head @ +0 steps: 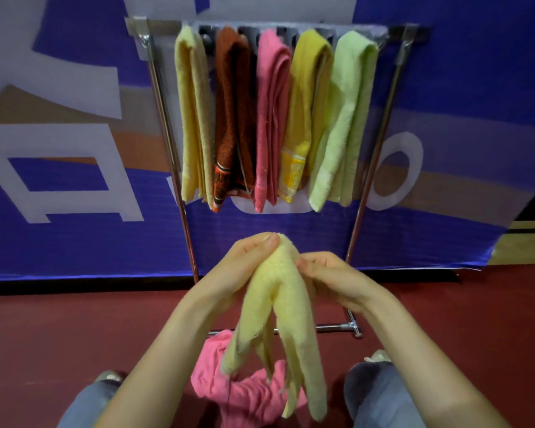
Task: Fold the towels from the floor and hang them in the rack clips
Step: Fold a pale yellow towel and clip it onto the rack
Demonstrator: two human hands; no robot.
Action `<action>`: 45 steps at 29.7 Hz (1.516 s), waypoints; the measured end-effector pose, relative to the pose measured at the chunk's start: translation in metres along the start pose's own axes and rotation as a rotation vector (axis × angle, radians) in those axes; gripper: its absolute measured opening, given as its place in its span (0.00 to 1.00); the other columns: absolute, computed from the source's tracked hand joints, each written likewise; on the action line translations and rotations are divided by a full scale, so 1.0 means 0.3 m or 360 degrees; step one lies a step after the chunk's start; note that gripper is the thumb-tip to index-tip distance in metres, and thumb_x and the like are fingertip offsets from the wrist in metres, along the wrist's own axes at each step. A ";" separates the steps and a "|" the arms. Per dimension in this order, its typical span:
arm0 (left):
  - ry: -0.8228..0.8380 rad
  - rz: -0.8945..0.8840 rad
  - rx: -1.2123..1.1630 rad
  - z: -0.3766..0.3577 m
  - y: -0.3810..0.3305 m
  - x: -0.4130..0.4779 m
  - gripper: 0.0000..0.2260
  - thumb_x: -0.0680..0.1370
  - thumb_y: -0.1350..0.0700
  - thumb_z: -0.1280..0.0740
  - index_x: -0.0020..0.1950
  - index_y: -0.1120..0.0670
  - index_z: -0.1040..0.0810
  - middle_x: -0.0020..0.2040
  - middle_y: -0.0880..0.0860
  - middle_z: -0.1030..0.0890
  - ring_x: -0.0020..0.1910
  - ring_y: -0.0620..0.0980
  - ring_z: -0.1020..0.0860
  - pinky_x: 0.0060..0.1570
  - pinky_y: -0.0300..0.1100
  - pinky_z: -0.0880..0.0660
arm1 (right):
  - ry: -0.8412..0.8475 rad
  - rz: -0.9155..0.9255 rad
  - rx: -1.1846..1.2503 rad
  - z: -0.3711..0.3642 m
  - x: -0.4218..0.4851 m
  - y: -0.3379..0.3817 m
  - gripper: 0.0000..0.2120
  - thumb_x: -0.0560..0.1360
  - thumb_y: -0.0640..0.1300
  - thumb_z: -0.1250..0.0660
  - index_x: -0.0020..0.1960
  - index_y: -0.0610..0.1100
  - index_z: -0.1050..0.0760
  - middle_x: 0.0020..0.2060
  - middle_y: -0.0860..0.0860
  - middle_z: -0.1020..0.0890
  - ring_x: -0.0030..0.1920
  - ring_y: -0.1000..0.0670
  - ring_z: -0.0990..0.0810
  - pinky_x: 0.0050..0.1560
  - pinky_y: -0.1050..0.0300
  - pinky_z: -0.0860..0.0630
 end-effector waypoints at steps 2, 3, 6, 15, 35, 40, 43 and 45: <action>-0.0020 0.0007 -0.0036 -0.004 -0.015 0.014 0.12 0.69 0.48 0.39 0.39 0.55 0.23 0.30 0.48 0.20 0.31 0.42 0.23 0.34 0.35 0.25 | -0.0014 0.0018 0.0033 0.020 -0.023 0.005 0.28 0.53 0.65 0.25 0.43 0.45 0.19 0.35 0.53 0.15 0.37 0.56 0.18 0.36 0.66 0.25; -0.0025 0.0021 -0.0025 -0.012 -0.030 0.031 0.12 0.69 0.48 0.39 0.41 0.55 0.22 0.33 0.49 0.19 0.34 0.44 0.22 0.36 0.35 0.25 | -0.0046 0.0062 0.0080 0.042 -0.034 0.034 0.28 0.53 0.64 0.25 0.44 0.45 0.19 0.36 0.52 0.15 0.38 0.56 0.17 0.37 0.66 0.24; -0.0016 0.0068 0.0137 -0.038 -0.039 0.090 0.16 0.75 0.49 0.38 0.52 0.59 0.21 0.46 0.58 0.20 0.46 0.52 0.24 0.48 0.45 0.28 | -0.0179 0.0183 0.0167 0.113 -0.035 0.121 0.29 0.52 0.63 0.24 0.46 0.46 0.18 0.39 0.51 0.14 0.41 0.55 0.17 0.39 0.66 0.22; 0.0249 -0.0059 0.0086 -0.263 -0.180 0.351 0.14 0.74 0.51 0.40 0.51 0.57 0.21 0.47 0.54 0.18 0.47 0.48 0.22 0.45 0.35 0.25 | -0.0428 0.0317 0.0218 0.396 -0.093 0.314 0.33 0.51 0.61 0.22 0.50 0.43 0.18 0.45 0.44 0.15 0.45 0.50 0.17 0.47 0.59 0.21; -0.0327 -0.0422 0.0030 -0.452 -0.589 1.202 0.14 0.79 0.59 0.47 0.36 0.52 0.29 0.36 0.50 0.25 0.36 0.46 0.26 0.38 0.36 0.28 | -0.0998 0.0577 0.0041 1.146 0.115 0.880 0.14 0.78 0.45 0.43 0.49 0.37 0.22 0.34 0.46 0.15 0.36 0.52 0.16 0.33 0.63 0.22; -0.0566 -0.0486 0.0189 -0.320 -0.627 1.360 0.14 0.80 0.55 0.49 0.54 0.59 0.27 0.49 0.55 0.25 0.50 0.52 0.28 0.57 0.48 0.30 | -0.1161 0.0544 -0.0060 1.288 0.315 0.966 0.17 0.74 0.48 0.36 0.53 0.36 0.23 0.44 0.42 0.18 0.45 0.45 0.19 0.47 0.53 0.23; -0.0745 -0.0424 0.0163 -0.260 -0.622 1.405 0.18 0.80 0.54 0.49 0.66 0.61 0.33 0.63 0.60 0.28 0.62 0.57 0.30 0.66 0.50 0.36 | -0.1163 0.0522 -0.0034 1.308 0.370 0.975 0.16 0.72 0.49 0.34 0.51 0.37 0.22 0.45 0.42 0.18 0.47 0.45 0.19 0.49 0.52 0.23; -0.0856 -0.0333 0.0164 -0.238 -0.608 1.424 0.19 0.80 0.53 0.49 0.68 0.60 0.35 0.66 0.60 0.30 0.65 0.57 0.32 0.69 0.50 0.39 | -0.1162 0.0520 -0.0010 1.312 0.408 0.969 0.12 0.73 0.49 0.34 0.46 0.39 0.22 0.40 0.45 0.18 0.41 0.48 0.19 0.41 0.56 0.23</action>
Point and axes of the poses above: each hand's wrist, its own x-axis towards the middle knuckle, its own z-axis out of the back of the hand, y = z × x, the point moved 9 cm from there along x, towards the middle knuckle
